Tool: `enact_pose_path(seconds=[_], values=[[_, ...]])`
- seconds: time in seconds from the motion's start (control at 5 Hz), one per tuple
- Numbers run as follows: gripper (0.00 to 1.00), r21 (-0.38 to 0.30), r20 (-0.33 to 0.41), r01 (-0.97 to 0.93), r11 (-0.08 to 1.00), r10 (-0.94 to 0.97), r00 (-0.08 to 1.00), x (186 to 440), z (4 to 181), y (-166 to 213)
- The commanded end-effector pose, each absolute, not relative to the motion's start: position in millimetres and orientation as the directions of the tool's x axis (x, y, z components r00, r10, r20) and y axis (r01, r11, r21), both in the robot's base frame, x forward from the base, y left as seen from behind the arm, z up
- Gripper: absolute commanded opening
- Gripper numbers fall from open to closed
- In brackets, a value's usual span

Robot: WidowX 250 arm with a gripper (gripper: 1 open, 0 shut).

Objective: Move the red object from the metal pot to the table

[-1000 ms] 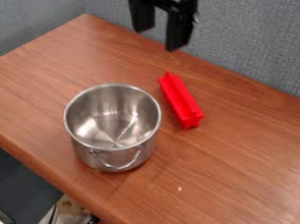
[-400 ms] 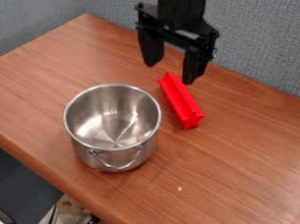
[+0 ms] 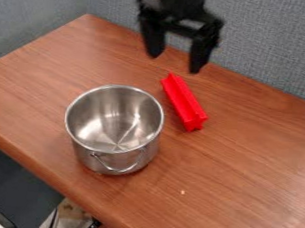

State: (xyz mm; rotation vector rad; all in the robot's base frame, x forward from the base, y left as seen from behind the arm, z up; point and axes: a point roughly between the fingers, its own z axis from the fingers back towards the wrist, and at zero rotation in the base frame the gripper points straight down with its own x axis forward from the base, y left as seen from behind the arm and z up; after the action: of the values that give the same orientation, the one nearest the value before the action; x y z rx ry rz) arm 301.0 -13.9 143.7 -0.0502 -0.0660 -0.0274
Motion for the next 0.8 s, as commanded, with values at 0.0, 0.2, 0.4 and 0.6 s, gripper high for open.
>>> enact_pose_path(seconds=[0.0, 0.2, 0.4, 0.6], values=[[1.0, -0.067, 0.061, 0.063, 0.996, -0.059, 0.996, 314.5, 169.9, -33.3], [1.0, -0.054, 0.068, 0.087, 0.995, -0.083, 0.994, 311.2, 160.2, -14.0], [1.0, -0.04, 0.076, 0.076, 0.996, -0.072, 0.994, 306.2, 150.9, 10.6], [1.0, -0.048, 0.094, 0.068, 0.997, -0.063, 0.994, 304.8, 147.6, 22.0]])
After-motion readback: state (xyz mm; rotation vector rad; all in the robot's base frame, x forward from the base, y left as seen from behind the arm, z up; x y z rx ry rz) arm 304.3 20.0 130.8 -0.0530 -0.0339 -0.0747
